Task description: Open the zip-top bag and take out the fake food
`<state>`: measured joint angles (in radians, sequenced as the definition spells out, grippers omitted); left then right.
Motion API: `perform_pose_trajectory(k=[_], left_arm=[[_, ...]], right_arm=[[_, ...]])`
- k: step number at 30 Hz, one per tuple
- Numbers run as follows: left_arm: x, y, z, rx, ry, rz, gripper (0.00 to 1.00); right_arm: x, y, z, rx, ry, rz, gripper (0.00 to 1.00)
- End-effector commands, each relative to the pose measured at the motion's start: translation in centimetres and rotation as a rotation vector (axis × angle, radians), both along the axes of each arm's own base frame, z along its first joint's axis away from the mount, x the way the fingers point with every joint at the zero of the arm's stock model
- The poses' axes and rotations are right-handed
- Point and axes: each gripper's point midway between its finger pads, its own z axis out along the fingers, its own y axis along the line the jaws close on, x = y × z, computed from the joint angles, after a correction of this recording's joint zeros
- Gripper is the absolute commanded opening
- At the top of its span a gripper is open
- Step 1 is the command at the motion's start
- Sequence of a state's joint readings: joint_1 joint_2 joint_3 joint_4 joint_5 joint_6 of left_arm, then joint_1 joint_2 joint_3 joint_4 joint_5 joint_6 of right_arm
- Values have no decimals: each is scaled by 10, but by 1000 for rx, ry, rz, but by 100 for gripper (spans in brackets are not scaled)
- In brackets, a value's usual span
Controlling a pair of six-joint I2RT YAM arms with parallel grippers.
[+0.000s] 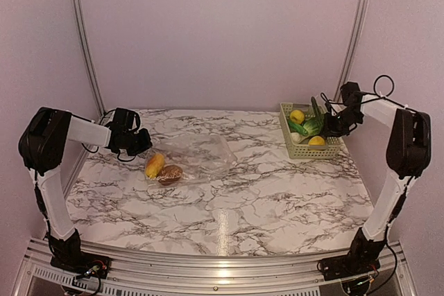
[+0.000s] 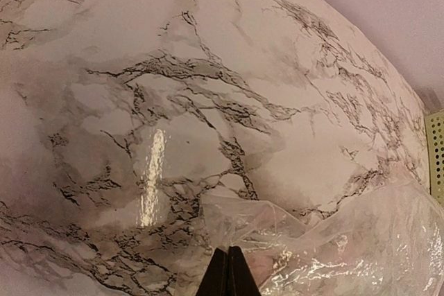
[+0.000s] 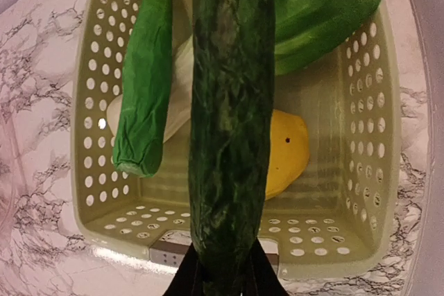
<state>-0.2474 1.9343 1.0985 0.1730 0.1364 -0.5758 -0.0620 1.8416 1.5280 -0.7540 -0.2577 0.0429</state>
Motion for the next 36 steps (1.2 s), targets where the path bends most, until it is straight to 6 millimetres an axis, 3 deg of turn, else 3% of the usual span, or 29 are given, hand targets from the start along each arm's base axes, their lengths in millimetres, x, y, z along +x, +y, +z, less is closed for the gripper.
perform_pose_trajectory(k=[1,6,9,13,15,20,27,31,36], left_arm=[[4,-5,20,-41,-36,-15,0],[2,-17,24,-95,-50,-64,0],[0,-23,26,-123,-58,-90,0],[-3,-36,33,-185,-80,-136,0],[-4,-43,38,-220,-99,-161,0],[-8,-56,42,-289,-112,-185,0],[-13,-57,40,-354,-119,-151,0],[-15,-57,38,-364,-117,-143,0],[-20,-58,34,-385,-113,-131,0]], right_arm=[[20,-21,-2,-95,-23,9,28],[34,-21,19,-102,-72,32,49],[38,-9,42,-83,-127,59,53],[37,34,69,-18,-216,156,52],[31,75,71,60,-226,244,48],[2,157,47,296,-159,385,36],[-62,254,3,444,4,545,20],[-88,285,-33,478,83,585,17],[-100,312,-64,519,135,628,12]])
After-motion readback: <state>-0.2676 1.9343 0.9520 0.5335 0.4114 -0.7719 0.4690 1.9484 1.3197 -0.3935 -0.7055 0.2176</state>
